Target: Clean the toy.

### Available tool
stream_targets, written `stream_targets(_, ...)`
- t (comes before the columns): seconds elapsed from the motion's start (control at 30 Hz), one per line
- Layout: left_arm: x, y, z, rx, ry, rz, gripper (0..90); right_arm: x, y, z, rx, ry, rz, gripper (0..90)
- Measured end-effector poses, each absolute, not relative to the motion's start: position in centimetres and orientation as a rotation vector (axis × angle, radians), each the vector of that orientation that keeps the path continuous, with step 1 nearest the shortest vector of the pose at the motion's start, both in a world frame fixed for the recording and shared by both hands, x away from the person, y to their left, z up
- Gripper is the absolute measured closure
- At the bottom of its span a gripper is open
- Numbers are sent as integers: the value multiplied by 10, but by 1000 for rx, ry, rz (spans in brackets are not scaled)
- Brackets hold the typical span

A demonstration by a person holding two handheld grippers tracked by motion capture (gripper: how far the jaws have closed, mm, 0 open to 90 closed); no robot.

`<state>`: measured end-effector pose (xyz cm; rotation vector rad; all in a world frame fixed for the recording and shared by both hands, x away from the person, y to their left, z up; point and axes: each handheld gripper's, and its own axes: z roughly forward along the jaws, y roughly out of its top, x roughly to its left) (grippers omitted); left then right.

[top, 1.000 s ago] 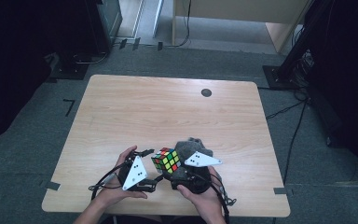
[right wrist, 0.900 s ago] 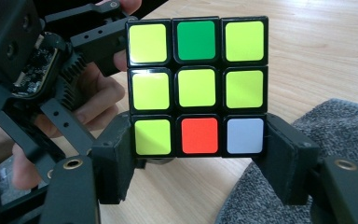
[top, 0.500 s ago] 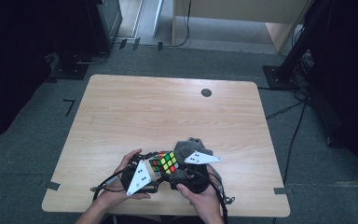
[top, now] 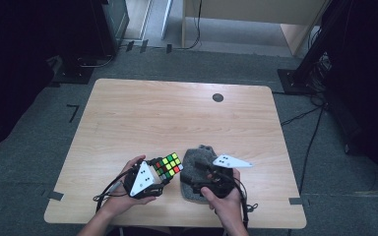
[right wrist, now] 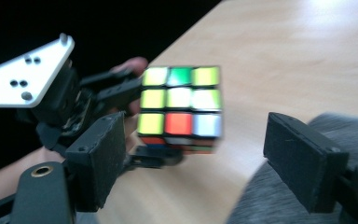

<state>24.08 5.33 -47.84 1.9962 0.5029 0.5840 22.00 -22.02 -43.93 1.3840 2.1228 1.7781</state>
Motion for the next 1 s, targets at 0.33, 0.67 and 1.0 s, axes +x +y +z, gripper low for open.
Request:
stream_targets(0.33, 254, 68, -474, 1957, 665, 435, 324, 239, -235, -492, 1398, 2022, 1150, 178)
stream_targets(0.67, 256, 69, -474, 1947, 697, 405, 325, 243, -215, -515, 1348, 2162, 895, 244)
stream_targets(1.0, 255, 71, -472, 1930, 687, 382, 330, 239, -222, -515, 1367, 2156, 948, 717)
